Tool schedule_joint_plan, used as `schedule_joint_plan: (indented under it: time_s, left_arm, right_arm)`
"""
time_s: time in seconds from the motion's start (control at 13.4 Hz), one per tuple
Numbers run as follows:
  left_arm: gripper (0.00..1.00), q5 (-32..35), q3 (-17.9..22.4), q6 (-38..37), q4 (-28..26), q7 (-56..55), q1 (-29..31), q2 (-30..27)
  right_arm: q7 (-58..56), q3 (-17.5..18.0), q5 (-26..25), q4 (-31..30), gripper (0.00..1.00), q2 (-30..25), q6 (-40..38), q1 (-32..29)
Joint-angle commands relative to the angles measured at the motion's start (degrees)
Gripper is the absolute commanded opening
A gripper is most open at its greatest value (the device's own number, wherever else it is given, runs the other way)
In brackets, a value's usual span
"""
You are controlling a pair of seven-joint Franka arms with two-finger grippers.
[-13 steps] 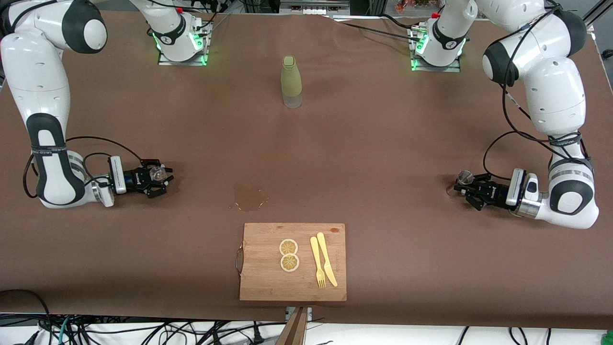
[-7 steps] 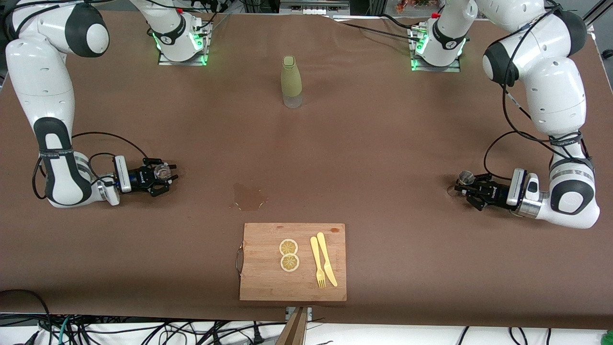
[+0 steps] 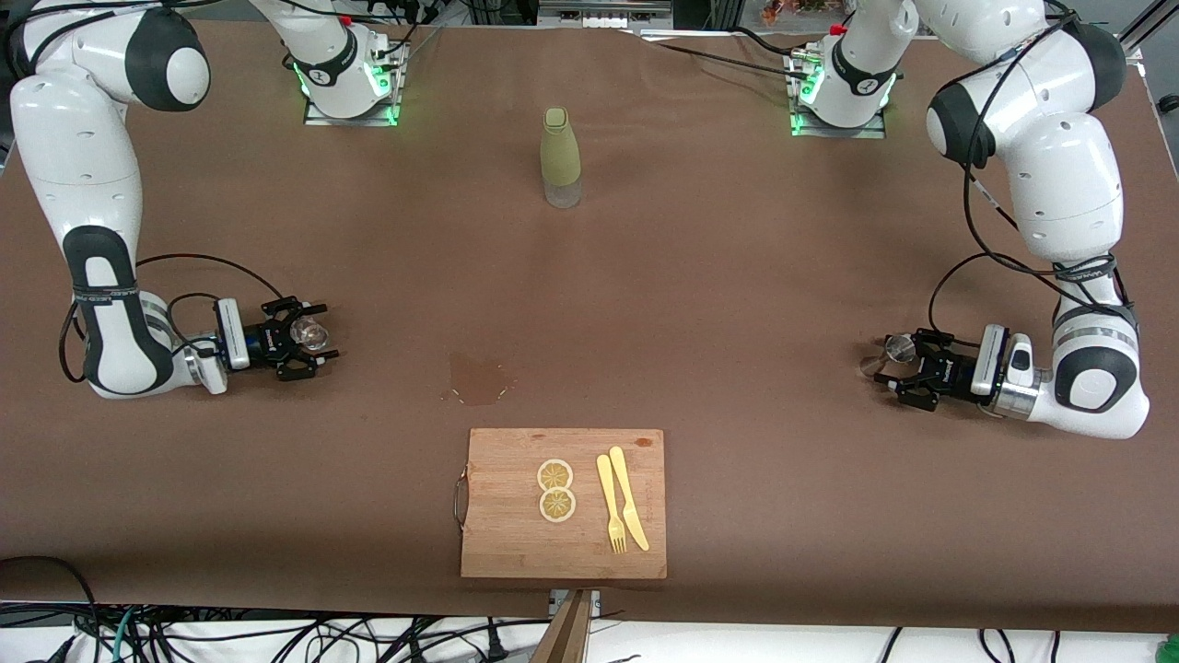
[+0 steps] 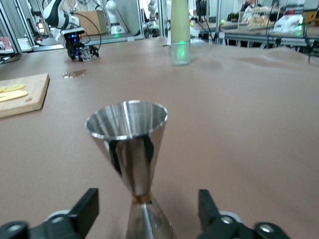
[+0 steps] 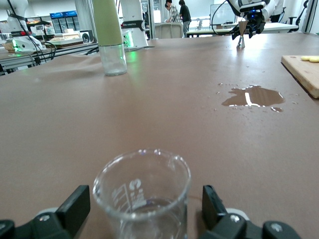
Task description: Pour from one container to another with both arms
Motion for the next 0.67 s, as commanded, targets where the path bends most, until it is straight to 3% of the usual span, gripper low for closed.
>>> schedule_joint_plan:
  time_s: [0.0, 0.3, 0.37, 0.45, 0.6]
  left_arm:
    - [1.0, 2.4, 0.8, 3.7, -1.1, 8.8, 1.3, -5.2]
    - [1.0, 11.2, -0.6, 18.1, -1.7, 1.6, 1.9, -19.7]
    - [1.0, 17.4, -1.2, 21.8, -1.7, -0.5, 1.3, -23.0]
    - [1.0, 23.4, -2.1, 23.1, -1.8, -3.8, 0.2, -26.4]
    - [1.0, 29.3, -3.3, 23.5, -1.8, -15.3, -0.4, -32.6]
  right_arm:
    - [0.6, -2.1, -0.7, 2.2, 1.0, 0.6, -0.7, -0.2]
    - [3.4, -5.1, -0.5, 4.3, 1.0, 0.3, -1.7, -0.2]
    - [5.2, -5.8, -0.4, 5.5, 1.0, 0.2, -1.9, -0.2]
    - [7.7, -6.4, -0.4, 7.3, 1.0, 0.1, -2.8, -0.3]
    - [14.5, -7.6, -0.4, 11.4, 1.0, -0.3, -4.5, -0.3]
